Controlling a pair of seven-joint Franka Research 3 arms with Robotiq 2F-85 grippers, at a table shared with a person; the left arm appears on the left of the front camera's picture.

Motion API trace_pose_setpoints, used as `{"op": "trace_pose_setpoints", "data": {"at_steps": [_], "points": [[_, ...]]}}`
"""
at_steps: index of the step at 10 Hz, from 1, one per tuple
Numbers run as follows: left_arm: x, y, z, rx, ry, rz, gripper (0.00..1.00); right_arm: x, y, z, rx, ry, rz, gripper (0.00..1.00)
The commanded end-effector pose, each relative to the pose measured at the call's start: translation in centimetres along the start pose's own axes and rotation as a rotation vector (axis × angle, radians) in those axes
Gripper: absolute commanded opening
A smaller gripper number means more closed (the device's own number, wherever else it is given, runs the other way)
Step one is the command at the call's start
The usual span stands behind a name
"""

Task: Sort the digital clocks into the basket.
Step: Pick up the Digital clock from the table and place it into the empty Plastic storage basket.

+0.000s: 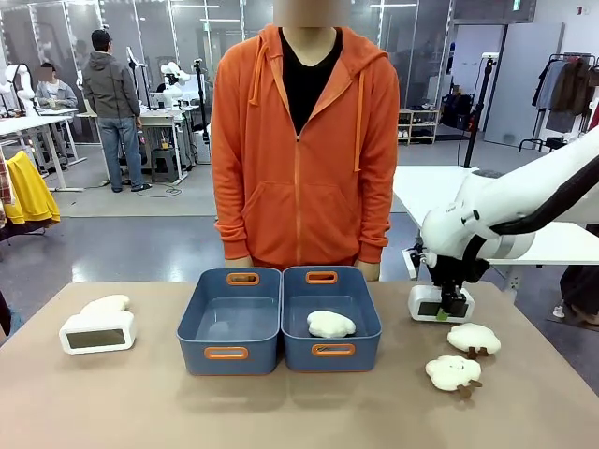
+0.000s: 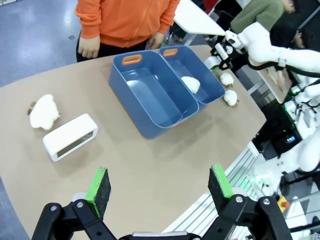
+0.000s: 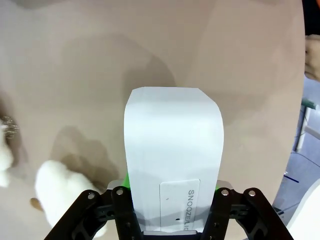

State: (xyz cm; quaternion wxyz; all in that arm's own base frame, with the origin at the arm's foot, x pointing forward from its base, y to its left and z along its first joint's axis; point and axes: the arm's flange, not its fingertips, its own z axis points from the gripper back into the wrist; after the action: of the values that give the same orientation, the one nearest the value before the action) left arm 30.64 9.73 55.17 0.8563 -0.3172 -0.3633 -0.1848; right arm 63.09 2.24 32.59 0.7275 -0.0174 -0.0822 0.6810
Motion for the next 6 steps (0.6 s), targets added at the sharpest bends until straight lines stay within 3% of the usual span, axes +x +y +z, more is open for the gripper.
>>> {"op": "trace_pose_setpoints", "data": {"at_steps": [1, 4, 6], "points": [[0.1, 0.0, 0.0, -0.025, -0.010, -0.016, 1.00, -0.3, 0.9, 5.8, 0.024, -0.080, -0.033, 0.07], [0.1, 0.0, 0.0, -0.025, -0.010, -0.016, 1.00, 1.1, 3.7, 14.1, 0.006, -0.164, -0.119, 0.07], [0.1, 0.0, 0.0, -0.025, -0.010, -0.016, 1.00, 6.3, 6.7, 17.4, 0.017, -0.176, -0.130, 0.07]]}}
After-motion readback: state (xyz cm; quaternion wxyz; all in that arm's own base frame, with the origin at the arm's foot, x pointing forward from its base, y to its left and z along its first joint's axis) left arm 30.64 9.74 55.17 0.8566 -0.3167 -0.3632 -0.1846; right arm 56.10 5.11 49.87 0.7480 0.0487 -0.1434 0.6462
